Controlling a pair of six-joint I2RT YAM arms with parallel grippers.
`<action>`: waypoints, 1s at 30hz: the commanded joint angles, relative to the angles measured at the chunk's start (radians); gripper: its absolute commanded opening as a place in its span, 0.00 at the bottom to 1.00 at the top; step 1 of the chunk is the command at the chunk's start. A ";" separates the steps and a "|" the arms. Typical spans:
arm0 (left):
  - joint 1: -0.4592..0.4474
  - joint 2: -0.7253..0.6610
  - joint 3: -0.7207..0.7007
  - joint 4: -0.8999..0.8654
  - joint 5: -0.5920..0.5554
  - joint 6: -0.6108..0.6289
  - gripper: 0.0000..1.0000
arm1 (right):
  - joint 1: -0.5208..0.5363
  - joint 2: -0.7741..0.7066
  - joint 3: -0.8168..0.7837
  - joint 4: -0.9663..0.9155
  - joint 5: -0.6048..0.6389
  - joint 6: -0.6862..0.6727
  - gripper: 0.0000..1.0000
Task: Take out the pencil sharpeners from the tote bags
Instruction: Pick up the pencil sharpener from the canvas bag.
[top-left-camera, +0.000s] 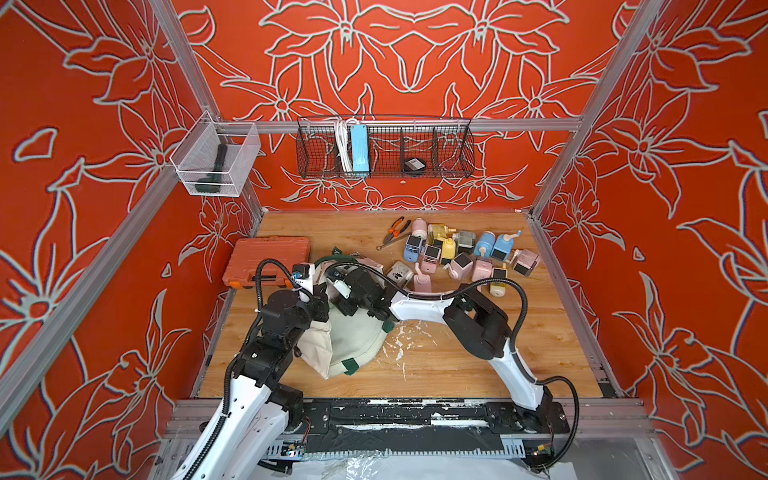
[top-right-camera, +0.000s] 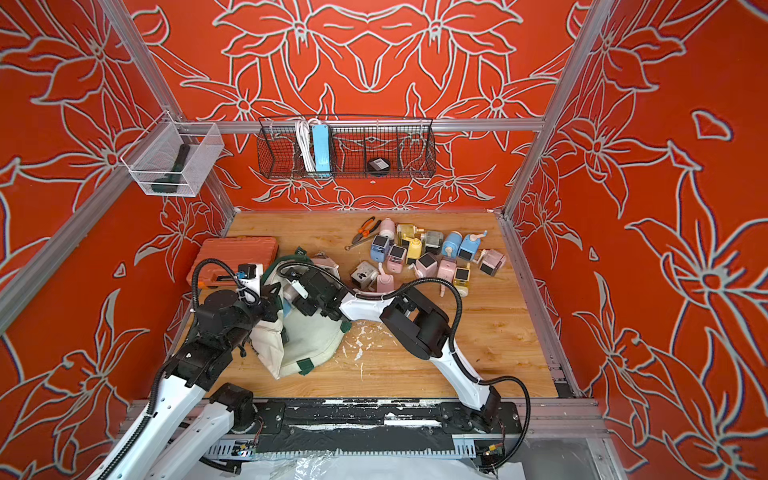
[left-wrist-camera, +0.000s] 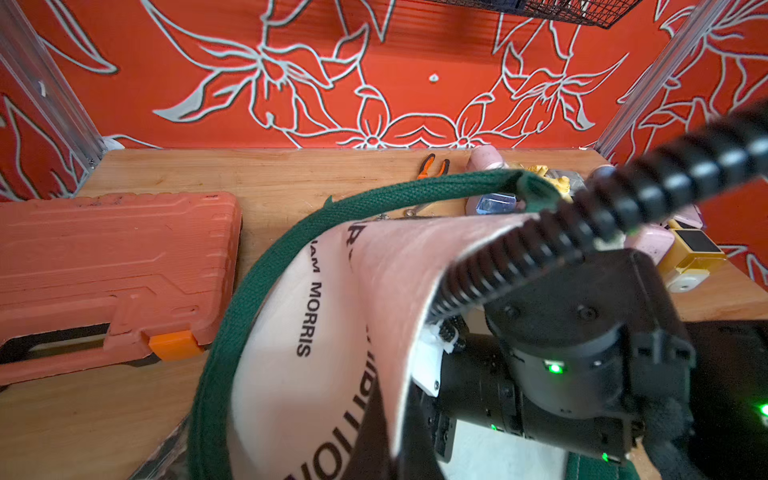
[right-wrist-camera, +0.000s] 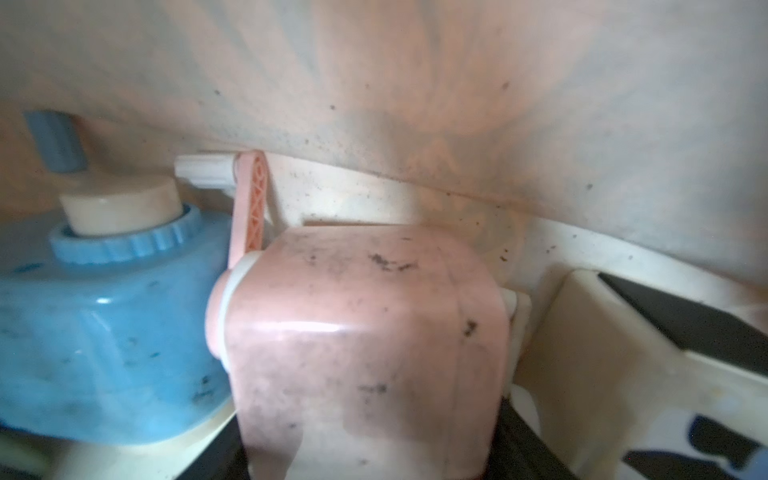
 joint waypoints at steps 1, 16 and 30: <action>0.002 -0.007 -0.005 0.029 0.007 0.005 0.00 | -0.004 -0.042 -0.054 0.025 -0.059 0.051 0.57; 0.002 -0.012 -0.005 0.029 0.009 0.005 0.00 | 0.002 -0.366 -0.359 0.060 -0.183 0.130 0.48; 0.002 -0.019 -0.005 0.029 0.006 0.004 0.00 | 0.002 -0.760 -0.561 -0.218 -0.237 0.207 0.45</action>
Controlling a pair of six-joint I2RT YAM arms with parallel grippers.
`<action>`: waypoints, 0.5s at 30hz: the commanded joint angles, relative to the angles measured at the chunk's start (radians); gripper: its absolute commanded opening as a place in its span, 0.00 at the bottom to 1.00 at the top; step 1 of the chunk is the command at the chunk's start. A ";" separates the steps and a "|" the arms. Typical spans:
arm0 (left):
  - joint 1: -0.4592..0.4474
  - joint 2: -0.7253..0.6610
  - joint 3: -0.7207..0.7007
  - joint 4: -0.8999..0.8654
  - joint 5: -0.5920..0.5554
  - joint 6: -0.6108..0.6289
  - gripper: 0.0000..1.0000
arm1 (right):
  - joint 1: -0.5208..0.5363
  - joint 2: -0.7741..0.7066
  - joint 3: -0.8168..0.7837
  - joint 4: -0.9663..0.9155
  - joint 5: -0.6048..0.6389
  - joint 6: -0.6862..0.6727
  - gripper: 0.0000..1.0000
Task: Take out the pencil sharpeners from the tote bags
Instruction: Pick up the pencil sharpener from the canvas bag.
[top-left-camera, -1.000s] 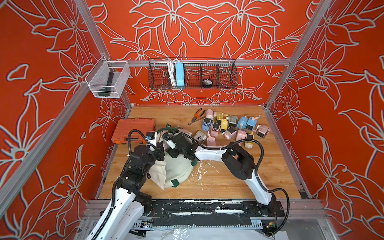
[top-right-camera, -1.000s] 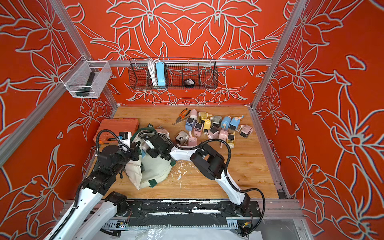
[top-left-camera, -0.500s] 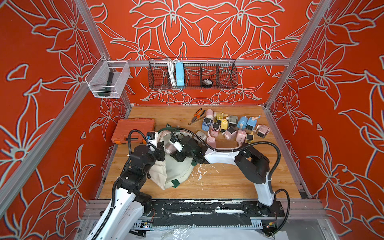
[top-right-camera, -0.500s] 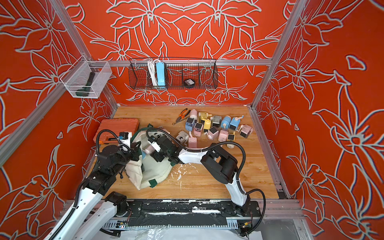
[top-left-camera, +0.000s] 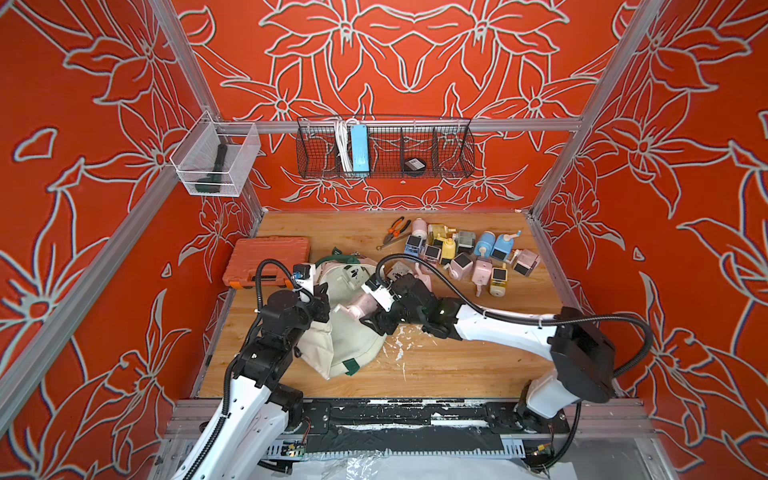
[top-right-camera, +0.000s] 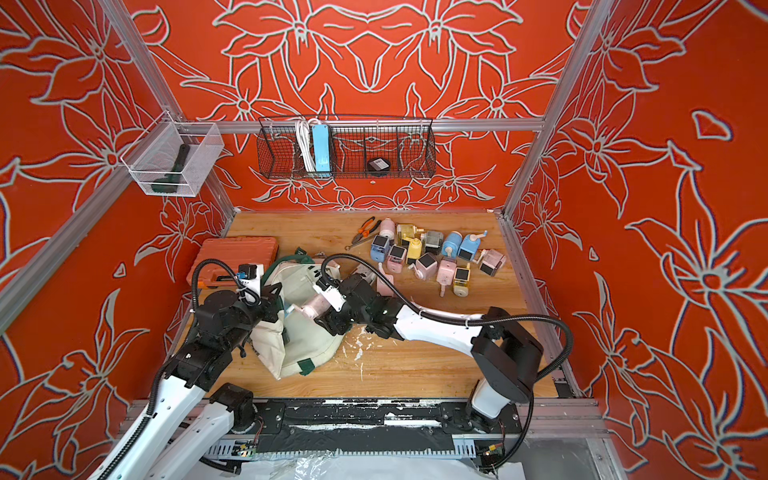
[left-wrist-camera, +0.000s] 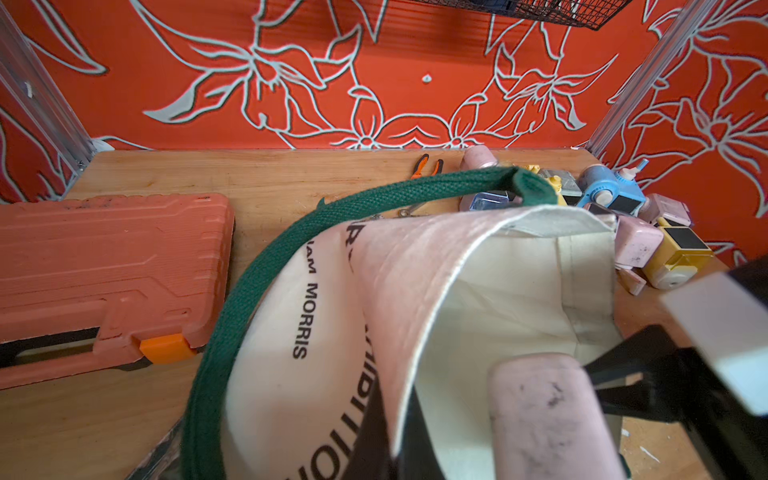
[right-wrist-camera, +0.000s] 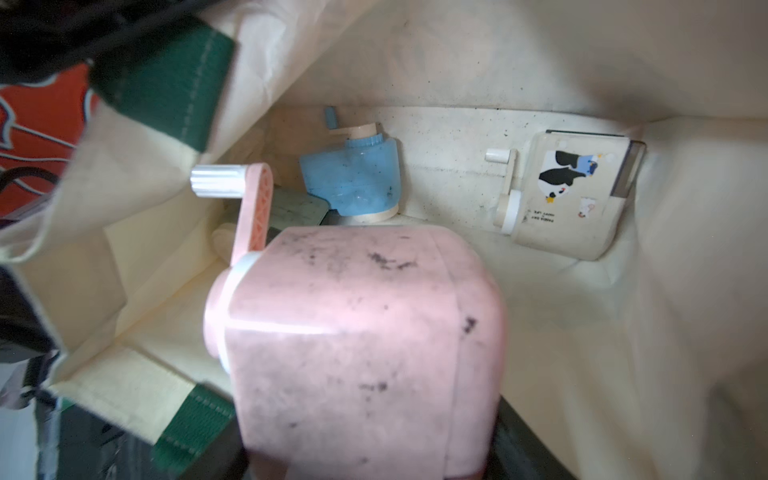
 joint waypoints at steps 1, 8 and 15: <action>0.002 -0.015 -0.005 0.029 0.002 0.004 0.00 | 0.005 -0.079 -0.015 -0.111 -0.016 0.036 0.45; 0.002 -0.013 -0.003 0.029 0.006 0.004 0.00 | -0.013 -0.217 -0.057 -0.209 0.055 0.050 0.45; 0.002 -0.015 -0.005 0.029 0.006 0.003 0.00 | -0.087 -0.375 -0.042 -0.312 0.154 0.087 0.44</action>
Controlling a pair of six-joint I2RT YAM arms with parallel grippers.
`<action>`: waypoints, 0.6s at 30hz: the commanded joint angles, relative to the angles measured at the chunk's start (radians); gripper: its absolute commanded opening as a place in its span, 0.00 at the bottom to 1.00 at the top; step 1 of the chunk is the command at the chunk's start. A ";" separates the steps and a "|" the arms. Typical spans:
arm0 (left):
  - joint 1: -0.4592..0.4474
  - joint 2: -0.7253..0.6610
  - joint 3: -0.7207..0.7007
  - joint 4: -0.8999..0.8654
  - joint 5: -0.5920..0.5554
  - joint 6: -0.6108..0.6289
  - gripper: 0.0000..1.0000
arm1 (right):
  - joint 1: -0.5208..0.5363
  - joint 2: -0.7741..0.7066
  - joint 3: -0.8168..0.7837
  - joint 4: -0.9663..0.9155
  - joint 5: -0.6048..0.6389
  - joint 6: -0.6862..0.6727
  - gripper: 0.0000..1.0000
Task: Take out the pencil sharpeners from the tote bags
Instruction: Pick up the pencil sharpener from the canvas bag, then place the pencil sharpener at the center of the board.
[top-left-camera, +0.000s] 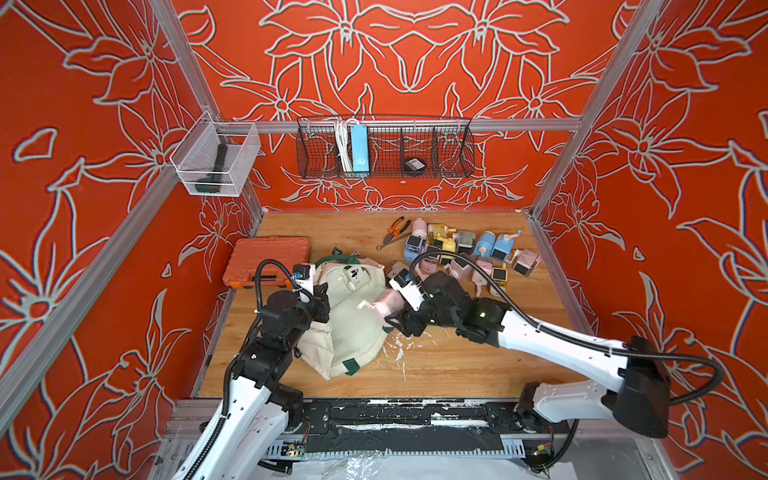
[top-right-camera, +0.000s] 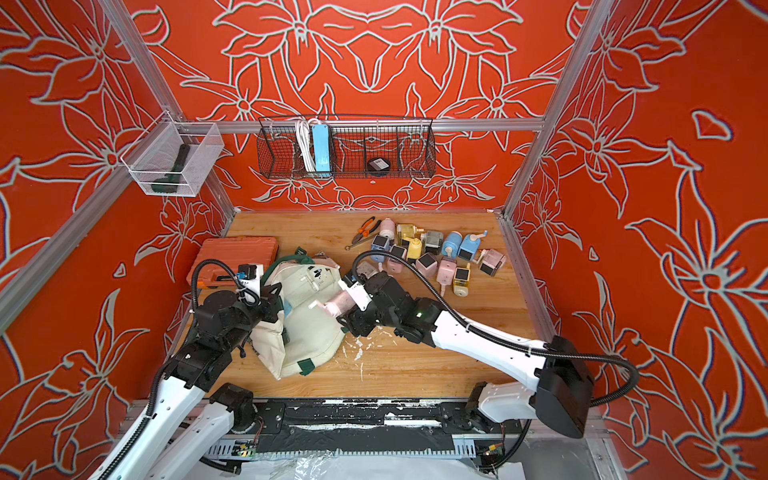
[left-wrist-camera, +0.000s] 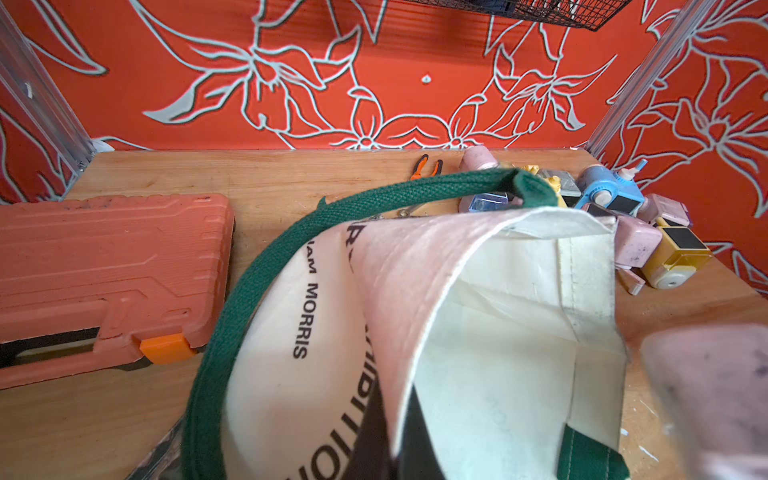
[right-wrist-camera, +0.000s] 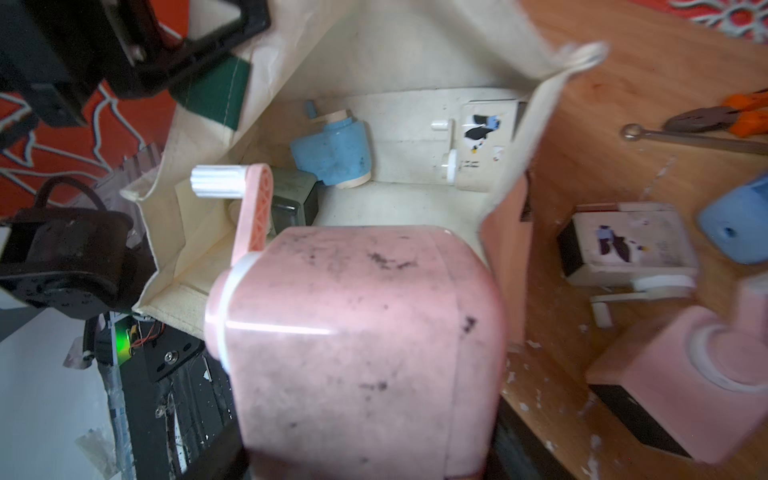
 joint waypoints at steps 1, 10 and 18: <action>0.002 -0.010 -0.004 0.031 0.007 0.004 0.00 | -0.049 -0.075 0.026 -0.088 0.104 0.040 0.44; 0.002 -0.008 -0.003 0.033 0.009 0.004 0.00 | -0.221 -0.137 0.043 -0.216 0.323 0.136 0.46; 0.002 -0.010 -0.006 0.033 0.011 0.004 0.00 | -0.326 -0.110 0.010 -0.235 0.368 0.191 0.46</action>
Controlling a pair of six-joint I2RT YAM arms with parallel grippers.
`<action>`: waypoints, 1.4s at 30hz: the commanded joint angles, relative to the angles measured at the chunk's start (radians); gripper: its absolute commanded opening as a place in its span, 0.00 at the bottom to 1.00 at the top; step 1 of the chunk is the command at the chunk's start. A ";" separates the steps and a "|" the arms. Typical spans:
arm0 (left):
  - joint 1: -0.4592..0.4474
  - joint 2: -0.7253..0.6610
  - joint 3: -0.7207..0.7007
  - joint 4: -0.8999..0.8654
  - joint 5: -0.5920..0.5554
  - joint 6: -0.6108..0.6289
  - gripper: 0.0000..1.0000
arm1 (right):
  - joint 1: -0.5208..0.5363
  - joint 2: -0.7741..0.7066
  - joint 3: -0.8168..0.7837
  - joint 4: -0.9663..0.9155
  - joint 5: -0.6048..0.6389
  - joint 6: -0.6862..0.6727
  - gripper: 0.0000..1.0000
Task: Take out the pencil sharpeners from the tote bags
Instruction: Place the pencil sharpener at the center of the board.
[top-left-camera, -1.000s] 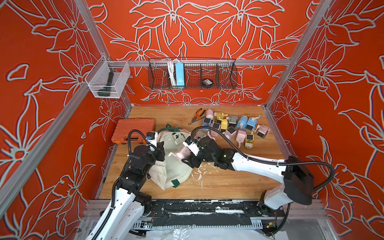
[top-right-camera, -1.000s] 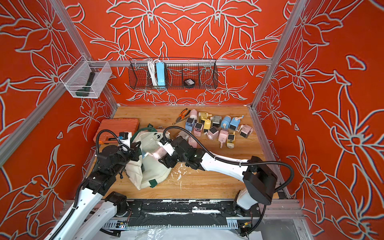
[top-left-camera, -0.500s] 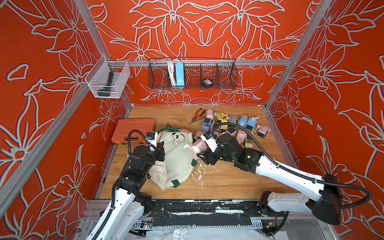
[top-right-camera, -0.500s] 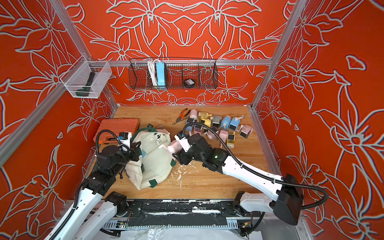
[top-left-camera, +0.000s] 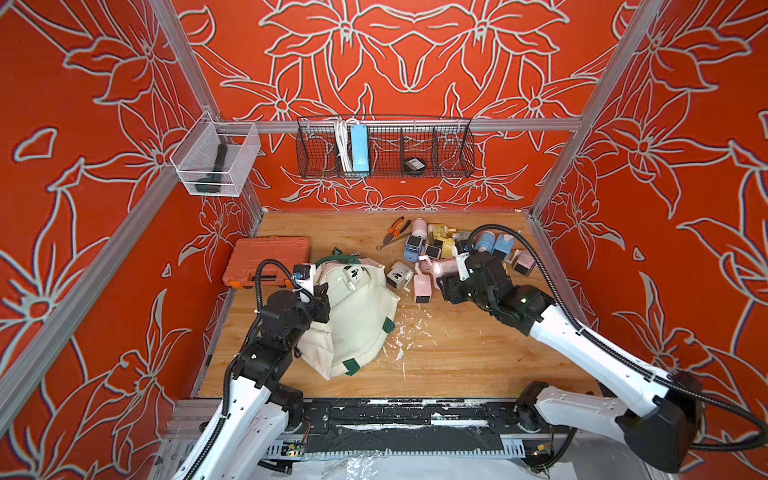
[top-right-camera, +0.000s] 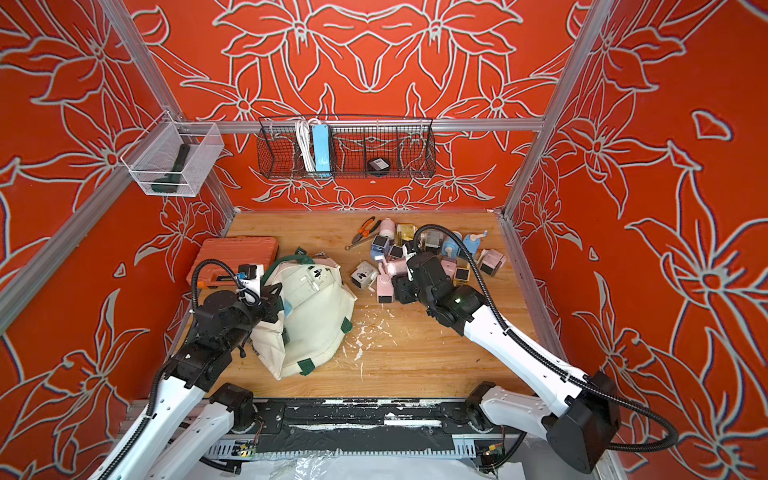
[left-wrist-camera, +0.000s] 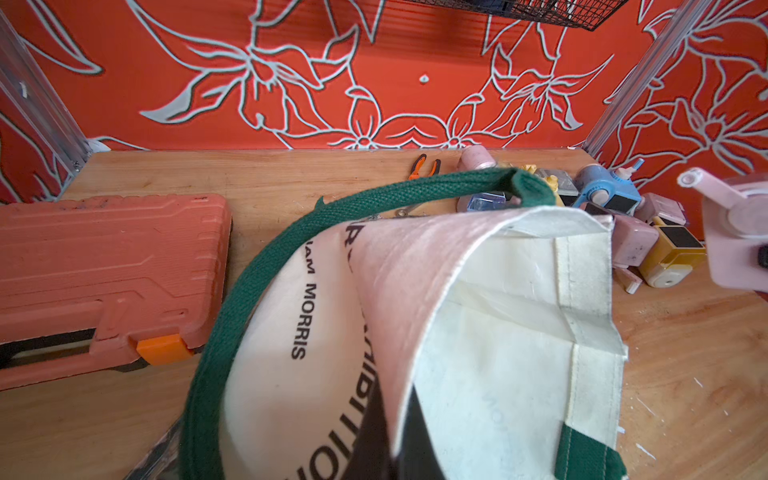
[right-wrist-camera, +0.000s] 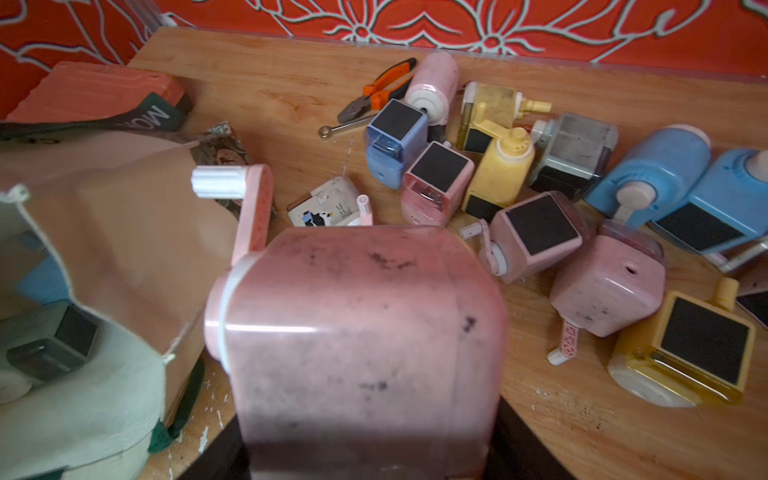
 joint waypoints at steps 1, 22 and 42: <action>0.002 -0.012 -0.005 0.031 0.004 0.004 0.00 | -0.041 0.013 -0.012 -0.007 0.053 0.043 0.47; 0.002 -0.018 -0.006 0.033 0.006 0.002 0.00 | -0.142 0.315 0.058 -0.052 0.046 0.146 0.46; 0.002 -0.020 -0.008 0.033 0.009 0.002 0.00 | -0.145 0.601 0.199 -0.101 -0.038 0.186 0.48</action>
